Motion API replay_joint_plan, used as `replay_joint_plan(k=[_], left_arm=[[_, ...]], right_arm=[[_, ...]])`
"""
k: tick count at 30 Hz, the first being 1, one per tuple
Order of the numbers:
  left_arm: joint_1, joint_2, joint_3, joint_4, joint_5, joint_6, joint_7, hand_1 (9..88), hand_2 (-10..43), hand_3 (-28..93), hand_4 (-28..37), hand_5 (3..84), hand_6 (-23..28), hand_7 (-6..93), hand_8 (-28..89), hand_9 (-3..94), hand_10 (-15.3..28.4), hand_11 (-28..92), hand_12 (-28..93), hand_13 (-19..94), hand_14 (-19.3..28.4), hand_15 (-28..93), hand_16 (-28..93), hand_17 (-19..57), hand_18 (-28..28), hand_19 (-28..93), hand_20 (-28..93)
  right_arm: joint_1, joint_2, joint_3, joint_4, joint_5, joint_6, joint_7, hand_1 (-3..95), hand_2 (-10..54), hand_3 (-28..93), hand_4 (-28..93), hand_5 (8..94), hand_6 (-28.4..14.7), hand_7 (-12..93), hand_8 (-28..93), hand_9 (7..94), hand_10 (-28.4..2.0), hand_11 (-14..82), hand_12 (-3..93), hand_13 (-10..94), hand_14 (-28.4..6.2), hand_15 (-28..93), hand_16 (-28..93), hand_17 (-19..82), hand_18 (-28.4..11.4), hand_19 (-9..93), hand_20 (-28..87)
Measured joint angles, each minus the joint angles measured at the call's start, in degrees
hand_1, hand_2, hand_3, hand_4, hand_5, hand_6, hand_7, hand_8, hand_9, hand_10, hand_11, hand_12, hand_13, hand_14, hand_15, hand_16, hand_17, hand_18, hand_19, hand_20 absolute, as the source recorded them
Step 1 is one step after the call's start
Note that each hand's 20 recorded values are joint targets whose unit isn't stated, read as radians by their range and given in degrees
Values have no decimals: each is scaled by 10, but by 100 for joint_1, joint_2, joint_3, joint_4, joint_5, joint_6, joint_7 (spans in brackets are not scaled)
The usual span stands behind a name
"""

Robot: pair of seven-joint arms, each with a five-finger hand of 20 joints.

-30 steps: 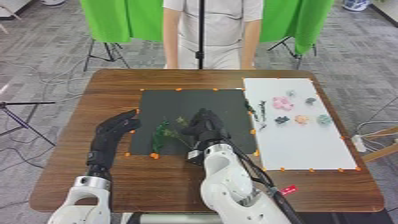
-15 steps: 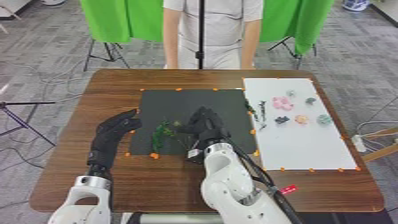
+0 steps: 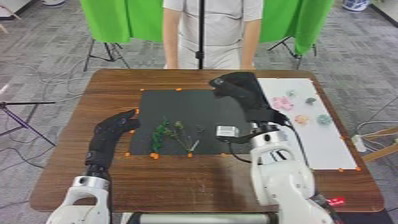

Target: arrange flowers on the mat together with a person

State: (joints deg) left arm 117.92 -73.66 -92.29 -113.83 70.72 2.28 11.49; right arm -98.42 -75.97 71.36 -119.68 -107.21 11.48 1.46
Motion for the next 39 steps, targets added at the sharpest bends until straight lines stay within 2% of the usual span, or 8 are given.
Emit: replay_joint_plan(k=[3, 5, 7, 14, 18, 30, 34, 39], left_arm=[[12, -7, -2, -15, -1, 0, 13, 296, -24, 639, -151, 502, 44, 157, -53, 502, 144, 232, 163, 409, 191, 239, 23, 92, 141, 131, 220], [36, -7, -2, -41, -2, 0, 19, 298, -25, 639, -152, 501, 44, 155, -53, 502, 144, 231, 163, 410, 192, 239, 23, 94, 140, 129, 219], [69, -12, -2, -72, -2, 0, 30, 300, -25, 639, -153, 501, 45, 152, -53, 503, 144, 230, 163, 409, 192, 238, 22, 95, 140, 128, 219], [140, -47, 6, -110, -7, 7, 158, 300, -26, 641, -154, 498, 44, 147, -52, 505, 144, 230, 164, 412, 192, 238, 22, 97, 139, 124, 218], [141, -47, 25, -115, -18, 17, 267, 300, -26, 642, -155, 492, 42, 144, -52, 507, 144, 230, 164, 414, 191, 239, 22, 98, 138, 122, 218], [165, -47, 77, -121, -86, 124, 449, 299, -26, 644, -158, 494, 42, 147, -52, 510, 144, 234, 164, 420, 190, 243, 21, 105, 136, 120, 221], [168, -42, 94, -121, -150, 215, 558, 296, -23, 646, -162, 471, 40, 127, -58, 506, 145, 227, 158, 421, 190, 240, 20, 113, 133, 112, 218], [169, -19, 157, -118, -291, 454, 763, 283, -16, 654, -169, 470, 39, 120, -57, 507, 147, 223, 155, 423, 190, 240, 19, 116, 131, 105, 219]], right_arm=[[-385, 325, 798, -312, 545, -718, -764, 103, 29, 736, -163, 491, -3, 85, -71, 479, -148, 56, 159, 356, -140, 89, 254, 207, -153, 46, 290], [-703, 480, 1334, -403, 911, -1354, -1131, 80, 30, 750, -171, 437, 8, 74, -69, 443, -140, 48, 143, 314, -125, 69, 220, 198, -148, 17, 273], [-1048, 580, 1686, -399, 1447, -1681, -1423, 64, 31, 760, -176, 404, 7, 63, -72, 416, -138, 41, 128, 293, -113, 57, 190, 186, -143, 7, 260], [-2241, 446, 1913, -264, 3671, -916, -1692, 38, 38, 763, -184, 357, 1, 48, -68, 385, -138, 36, 102, 265, -103, 57, 133, 167, -140, 8, 231], [-2625, 191, 2007, -116, 4406, -904, -1537, 36, 37, 767, -182, 359, 2, 53, -68, 387, -138, 37, 101, 265, -102, 63, 124, 167, -140, 10, 230], [-2774, 0, 2088, 4, 3955, -934, -1549, 38, 36, 777, -181, 379, 2, 67, -72, 399, -138, 41, 104, 280, -100, 83, 114, 173, -139, 11, 233], [-2774, 2, 2100, -8, 4022, -934, -1587, 39, 36, 776, -182, 398, -4, 69, -72, 411, -140, 44, 105, 294, -100, 90, 112, 176, -118, 9, 231], [-2777, 1, 2099, -56, 4052, -932, -1684, 43, 37, 782, -181, 436, -12, 80, -74, 433, -141, 49, 107, 315, -98, 97, 106, 189, -91, 9, 229]])
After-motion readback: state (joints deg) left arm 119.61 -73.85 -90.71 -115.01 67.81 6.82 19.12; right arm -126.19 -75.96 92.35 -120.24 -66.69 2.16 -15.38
